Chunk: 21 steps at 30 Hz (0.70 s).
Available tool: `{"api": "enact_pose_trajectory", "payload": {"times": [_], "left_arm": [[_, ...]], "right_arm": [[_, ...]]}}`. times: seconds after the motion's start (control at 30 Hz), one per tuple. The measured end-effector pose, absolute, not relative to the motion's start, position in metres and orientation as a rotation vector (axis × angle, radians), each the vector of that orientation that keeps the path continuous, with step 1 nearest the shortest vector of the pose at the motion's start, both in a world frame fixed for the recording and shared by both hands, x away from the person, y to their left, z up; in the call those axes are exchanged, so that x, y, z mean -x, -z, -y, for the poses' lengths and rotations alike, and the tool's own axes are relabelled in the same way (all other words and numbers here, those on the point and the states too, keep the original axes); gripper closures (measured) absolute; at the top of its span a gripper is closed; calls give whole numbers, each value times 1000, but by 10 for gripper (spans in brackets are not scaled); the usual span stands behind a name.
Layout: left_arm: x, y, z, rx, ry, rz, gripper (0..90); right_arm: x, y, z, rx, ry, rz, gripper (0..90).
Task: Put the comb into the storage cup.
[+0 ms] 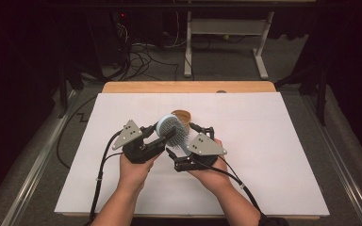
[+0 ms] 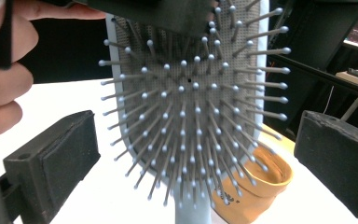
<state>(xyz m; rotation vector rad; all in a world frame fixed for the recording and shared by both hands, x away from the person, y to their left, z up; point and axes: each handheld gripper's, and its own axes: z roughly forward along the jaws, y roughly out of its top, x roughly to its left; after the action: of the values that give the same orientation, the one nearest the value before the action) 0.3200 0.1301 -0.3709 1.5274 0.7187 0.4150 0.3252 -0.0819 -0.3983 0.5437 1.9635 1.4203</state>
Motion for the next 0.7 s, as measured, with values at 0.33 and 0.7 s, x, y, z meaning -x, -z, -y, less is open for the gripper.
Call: {"api": "enact_pose_trajectory", "payload": {"times": [0.33, 0.7], "left_arm": [[-318, 370, -140, -1531, -450, -732, 561], [-316, 372, -151, -1517, -471, -735, 562]], "right_arm": [[-321, 404, 91, -567, -1437, -1980, 0], [-318, 410, 108, -604, -1432, -1994, 0]]}}
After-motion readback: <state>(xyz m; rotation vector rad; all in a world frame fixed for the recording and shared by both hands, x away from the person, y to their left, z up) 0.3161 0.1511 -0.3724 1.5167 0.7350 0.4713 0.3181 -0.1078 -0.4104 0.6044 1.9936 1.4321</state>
